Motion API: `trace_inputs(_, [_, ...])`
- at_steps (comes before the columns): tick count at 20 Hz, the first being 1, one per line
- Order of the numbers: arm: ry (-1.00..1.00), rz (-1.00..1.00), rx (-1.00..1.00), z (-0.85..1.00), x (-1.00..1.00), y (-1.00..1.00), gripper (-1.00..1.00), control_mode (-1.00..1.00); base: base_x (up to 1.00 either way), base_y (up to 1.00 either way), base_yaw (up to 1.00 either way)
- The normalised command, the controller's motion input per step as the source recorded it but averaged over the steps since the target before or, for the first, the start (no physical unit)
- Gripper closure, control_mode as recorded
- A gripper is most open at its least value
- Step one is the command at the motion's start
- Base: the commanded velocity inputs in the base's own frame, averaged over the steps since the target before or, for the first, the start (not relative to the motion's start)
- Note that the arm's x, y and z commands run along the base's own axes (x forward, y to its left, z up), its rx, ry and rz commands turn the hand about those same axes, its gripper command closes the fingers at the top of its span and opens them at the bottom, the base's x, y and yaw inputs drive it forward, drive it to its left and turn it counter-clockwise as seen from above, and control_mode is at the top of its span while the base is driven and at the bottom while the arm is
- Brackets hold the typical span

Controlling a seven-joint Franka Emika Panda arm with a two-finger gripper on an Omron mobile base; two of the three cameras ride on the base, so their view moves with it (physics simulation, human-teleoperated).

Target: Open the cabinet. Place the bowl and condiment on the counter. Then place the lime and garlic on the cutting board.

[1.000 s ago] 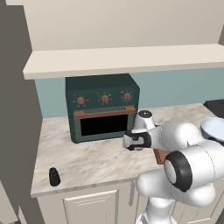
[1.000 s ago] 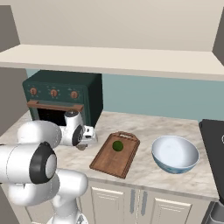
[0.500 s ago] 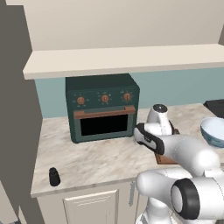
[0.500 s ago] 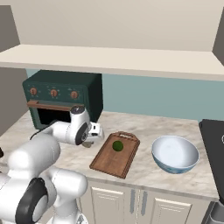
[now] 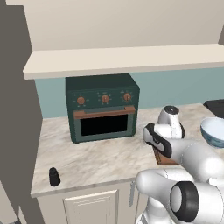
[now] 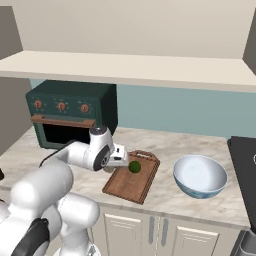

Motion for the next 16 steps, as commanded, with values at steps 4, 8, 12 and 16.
trace_inputs(4, [0.0,-0.04,0.0,0.0,-0.14,-0.41,1.0,-1.0,0.0,0.0,0.0])
trace_inputs(8, [0.0,-0.04,0.0,0.0,-0.25,-0.41,1.0,-1.0,0.0,0.0,0.0])
trace_inputs(12, [0.0,-0.04,0.0,-0.01,-0.31,-0.28,1.0,-1.0,0.0,0.0,0.0])
trace_inputs(16, [0.0,-0.04,0.0,-0.09,-0.06,-0.05,1.0,-1.0,0.0,0.0,0.0])
